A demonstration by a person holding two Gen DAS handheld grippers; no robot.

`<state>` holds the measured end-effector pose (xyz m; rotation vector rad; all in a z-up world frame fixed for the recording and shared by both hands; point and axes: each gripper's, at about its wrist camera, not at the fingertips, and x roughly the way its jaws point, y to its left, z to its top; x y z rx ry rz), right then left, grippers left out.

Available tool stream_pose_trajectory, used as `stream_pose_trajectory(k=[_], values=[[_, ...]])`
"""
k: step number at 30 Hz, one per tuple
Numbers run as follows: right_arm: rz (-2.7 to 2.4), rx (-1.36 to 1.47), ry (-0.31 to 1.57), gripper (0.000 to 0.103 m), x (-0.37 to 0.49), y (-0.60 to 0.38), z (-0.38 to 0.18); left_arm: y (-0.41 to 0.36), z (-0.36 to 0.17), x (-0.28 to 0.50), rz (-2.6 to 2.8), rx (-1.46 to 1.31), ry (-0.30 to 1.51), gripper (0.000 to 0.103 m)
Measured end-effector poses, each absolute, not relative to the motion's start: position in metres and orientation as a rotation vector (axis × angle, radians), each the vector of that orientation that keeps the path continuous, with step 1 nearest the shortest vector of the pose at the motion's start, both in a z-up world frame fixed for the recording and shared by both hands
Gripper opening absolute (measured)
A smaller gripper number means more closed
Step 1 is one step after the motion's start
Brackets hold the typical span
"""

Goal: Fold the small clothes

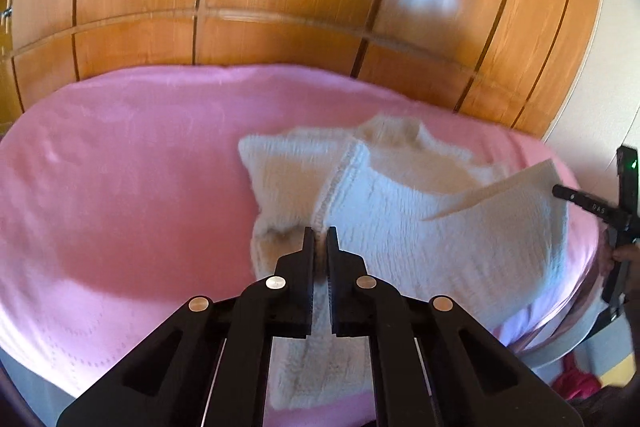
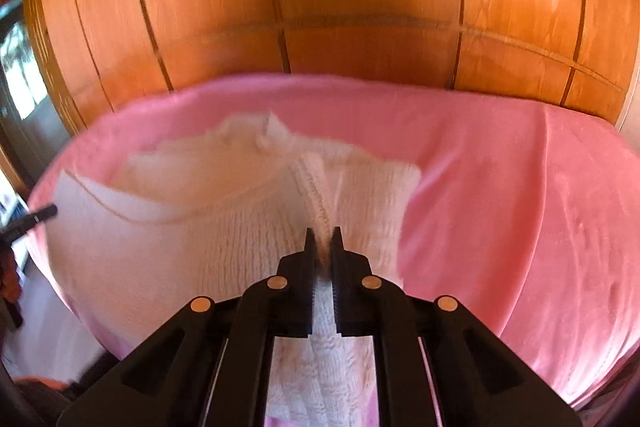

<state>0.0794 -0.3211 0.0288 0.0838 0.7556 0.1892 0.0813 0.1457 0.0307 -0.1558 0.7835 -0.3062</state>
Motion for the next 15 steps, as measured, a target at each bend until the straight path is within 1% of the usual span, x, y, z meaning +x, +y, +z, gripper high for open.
stream_pose_trajectory(k=[4,8,11,14,15], values=[[0.174,0.141,0.71,0.006,0.109,-0.332,0.043,0.144,0.05,0.119,-0.289,-0.17,0.732,0.005],[0.126,0.193,0.718,0.006,0.166,-0.342,0.041,0.139,0.05,0.176,-0.23,-0.175,0.732,0.004],[0.08,0.217,0.746,0.006,0.201,-0.35,0.032,0.135,0.038,0.217,-0.184,-0.176,0.764,0.004],[0.026,0.216,0.812,0.006,0.235,-0.351,0.006,0.128,0.012,0.258,-0.118,-0.155,0.84,0.004],[0.016,0.224,0.856,0.006,0.247,-0.351,-0.01,0.123,-0.007,0.275,-0.103,-0.146,0.906,0.004]])
